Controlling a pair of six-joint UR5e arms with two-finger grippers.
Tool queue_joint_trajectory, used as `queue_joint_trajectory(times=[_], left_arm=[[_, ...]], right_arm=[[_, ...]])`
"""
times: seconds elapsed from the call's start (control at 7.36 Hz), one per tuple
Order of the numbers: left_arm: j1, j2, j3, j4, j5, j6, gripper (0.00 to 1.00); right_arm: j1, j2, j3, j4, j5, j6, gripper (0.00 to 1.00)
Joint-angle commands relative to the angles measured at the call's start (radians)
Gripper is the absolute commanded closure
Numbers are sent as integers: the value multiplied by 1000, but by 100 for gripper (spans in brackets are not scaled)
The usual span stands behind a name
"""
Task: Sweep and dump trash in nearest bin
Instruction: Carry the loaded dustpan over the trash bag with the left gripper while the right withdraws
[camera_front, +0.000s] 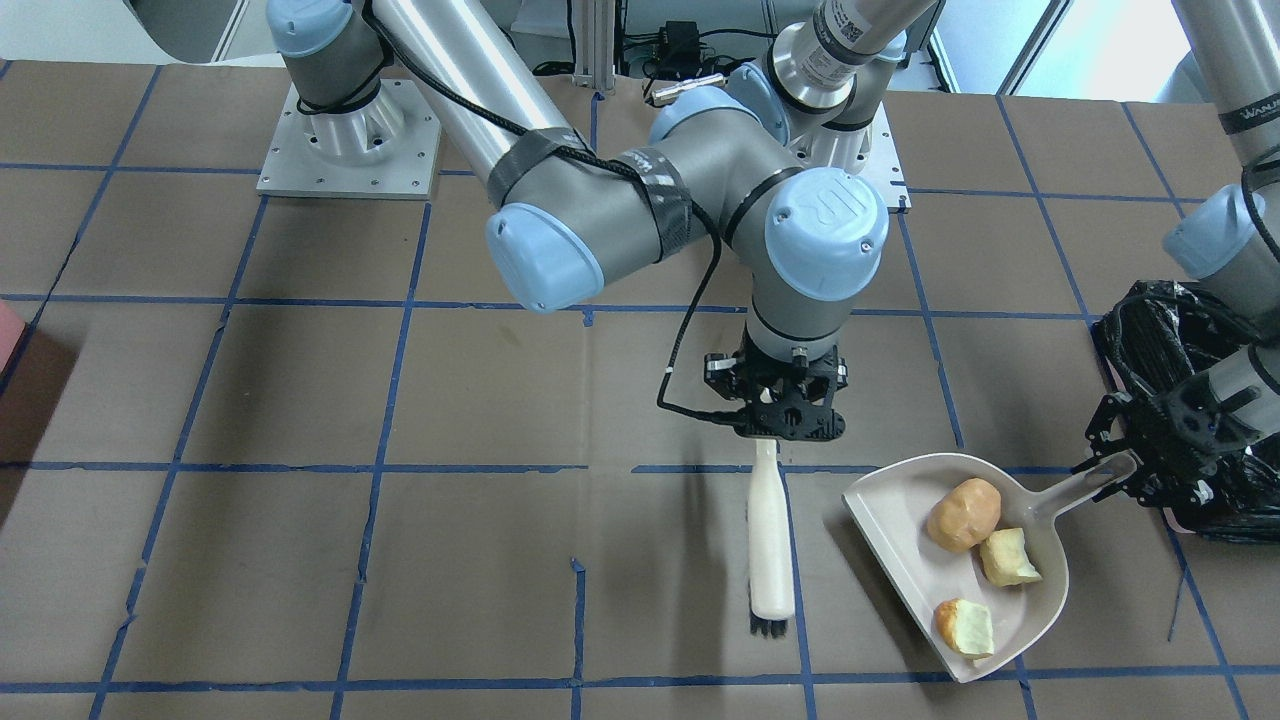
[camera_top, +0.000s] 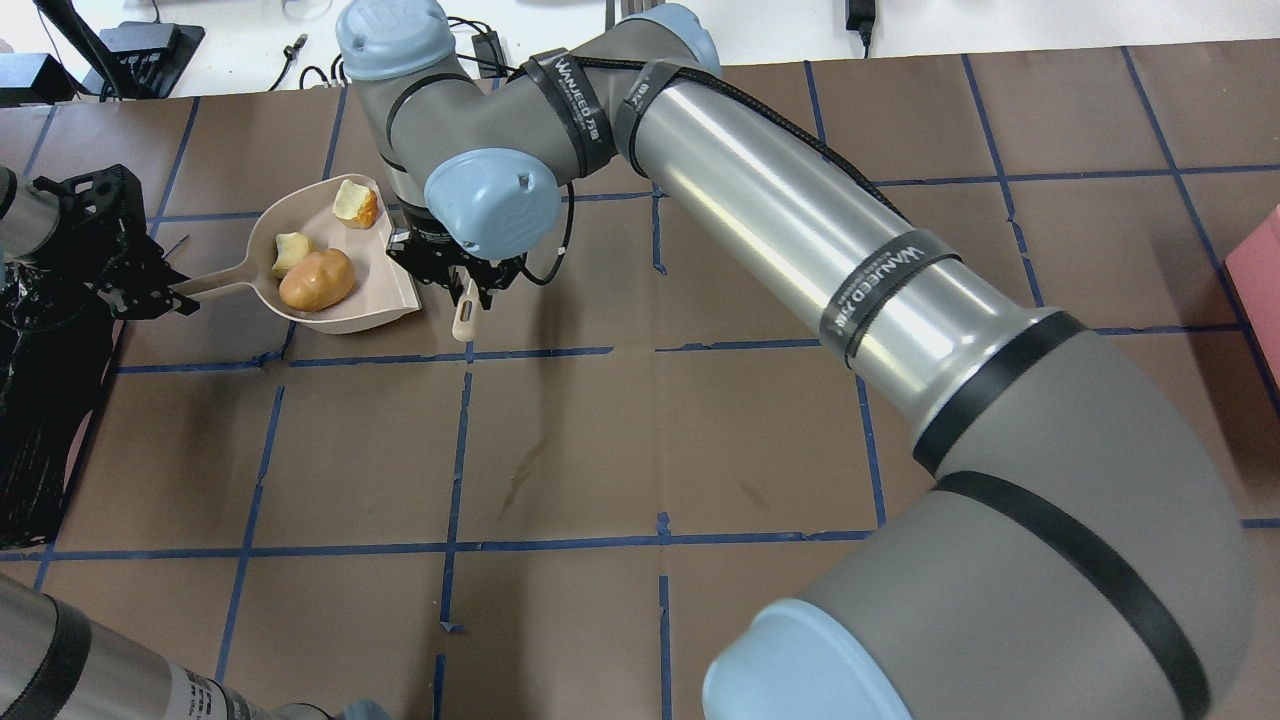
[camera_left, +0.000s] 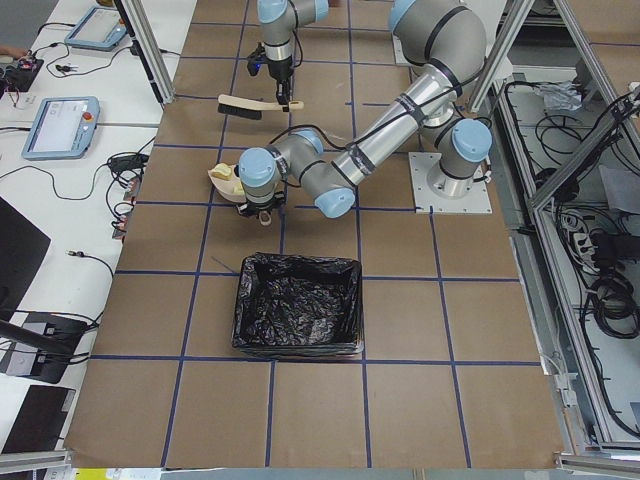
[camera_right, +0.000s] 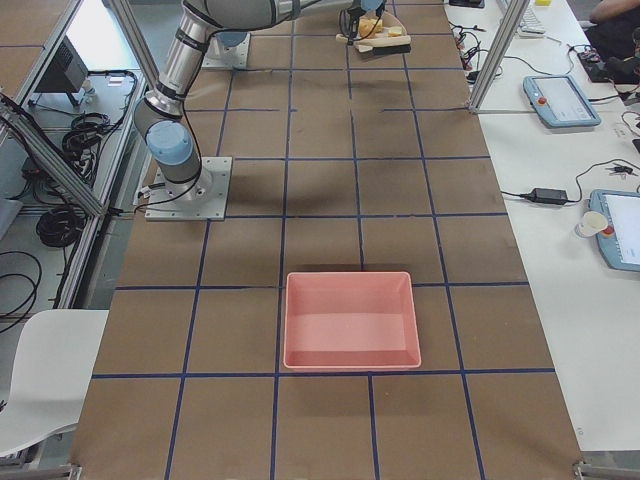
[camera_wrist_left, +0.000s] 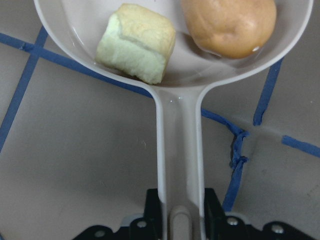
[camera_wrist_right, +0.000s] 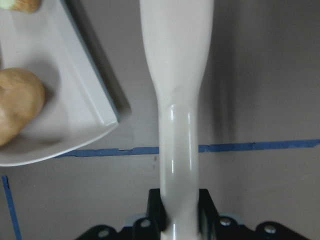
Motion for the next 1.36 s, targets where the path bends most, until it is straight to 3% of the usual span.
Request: queue_joint_trajectory(times=[0.0,0.27,0.54,0.82,0.95,1.22], left_arm=[[78,18,31,-92,-79,-4,99],[141,110,45,-179,-79,-10,99],[237,161,45,-189,-78,-4,99],[373,193,45,-205,-93,0,99],[455,193,46,-206,-157,6,99],[575,196,66,-207,-176,33,99]], right_arm=[[-2,-178,321,-85,-22,14,75],[18,-304,518,-101,-23,58,76],[22,-414,691,-140,-8,70,76],[21,-438,781,-205,-16,40,76],[21,-433,792,-234,-20,37,76],[21,-441,831,-240,-20,-37,77]])
